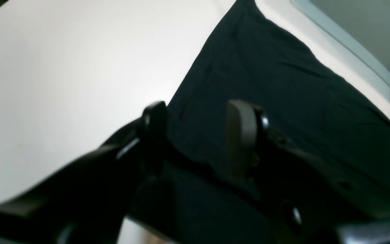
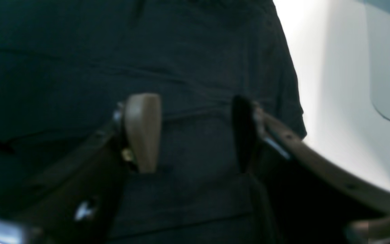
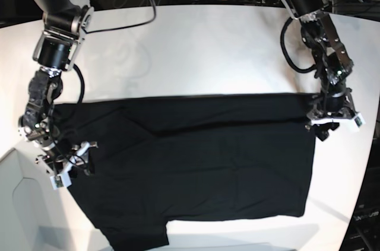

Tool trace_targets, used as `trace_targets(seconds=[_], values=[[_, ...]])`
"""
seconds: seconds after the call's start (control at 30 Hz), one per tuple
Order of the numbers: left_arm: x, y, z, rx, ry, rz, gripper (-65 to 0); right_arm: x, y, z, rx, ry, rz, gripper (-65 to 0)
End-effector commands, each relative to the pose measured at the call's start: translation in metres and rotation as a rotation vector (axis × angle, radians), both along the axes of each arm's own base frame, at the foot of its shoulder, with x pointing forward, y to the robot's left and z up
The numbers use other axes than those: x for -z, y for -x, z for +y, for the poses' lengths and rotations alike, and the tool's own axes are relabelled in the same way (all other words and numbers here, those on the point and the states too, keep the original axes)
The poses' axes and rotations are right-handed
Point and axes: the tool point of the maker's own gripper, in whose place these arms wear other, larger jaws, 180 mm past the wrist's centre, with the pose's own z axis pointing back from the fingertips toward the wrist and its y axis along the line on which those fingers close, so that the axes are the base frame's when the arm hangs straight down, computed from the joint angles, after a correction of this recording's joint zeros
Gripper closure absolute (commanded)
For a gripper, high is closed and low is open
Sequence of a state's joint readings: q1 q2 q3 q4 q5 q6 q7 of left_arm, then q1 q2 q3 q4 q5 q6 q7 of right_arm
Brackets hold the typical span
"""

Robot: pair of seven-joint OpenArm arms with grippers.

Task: Fold the T-shirt properly
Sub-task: 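Pull both grippers toward the hem, folding the collar half over, then lift both grippers and drag the shirt back toward the robot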

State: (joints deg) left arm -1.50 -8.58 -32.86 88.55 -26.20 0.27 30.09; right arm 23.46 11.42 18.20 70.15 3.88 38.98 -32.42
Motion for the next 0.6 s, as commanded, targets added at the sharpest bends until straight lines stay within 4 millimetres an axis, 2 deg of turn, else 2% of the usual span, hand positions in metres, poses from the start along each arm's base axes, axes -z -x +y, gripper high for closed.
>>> trace_targets(seconds=[0.0,0.1,0.23,0.33,0.57], values=[[-0.024,-0.006,0.008,-0.011,-0.033,-0.064,-27.9,-0.025,-0.012,-0.005,0.006,-0.005,-0.075,-38.7],[-0.028,0.004,0.018,-0.046,-0.035,-0.070,-27.9,-0.023,-0.009,-0.006,0.008,-0.002,-0.069,-41.5],[-0.005,0.024,0.025,-0.062,-0.034,-0.004,-28.0,-0.015,-0.001,-0.006,0.007,0.002,-0.054,-41.7],[0.025,0.037,0.029,-0.075,-0.007,0.066,-28.0,-0.013,0.005,-0.005,0.005,0.012,-0.056,-41.8],[0.058,0.046,0.027,-0.081,0.038,0.143,-28.0,-0.003,0.028,-0.002,-0.004,0.033,-0.045,-41.6]])
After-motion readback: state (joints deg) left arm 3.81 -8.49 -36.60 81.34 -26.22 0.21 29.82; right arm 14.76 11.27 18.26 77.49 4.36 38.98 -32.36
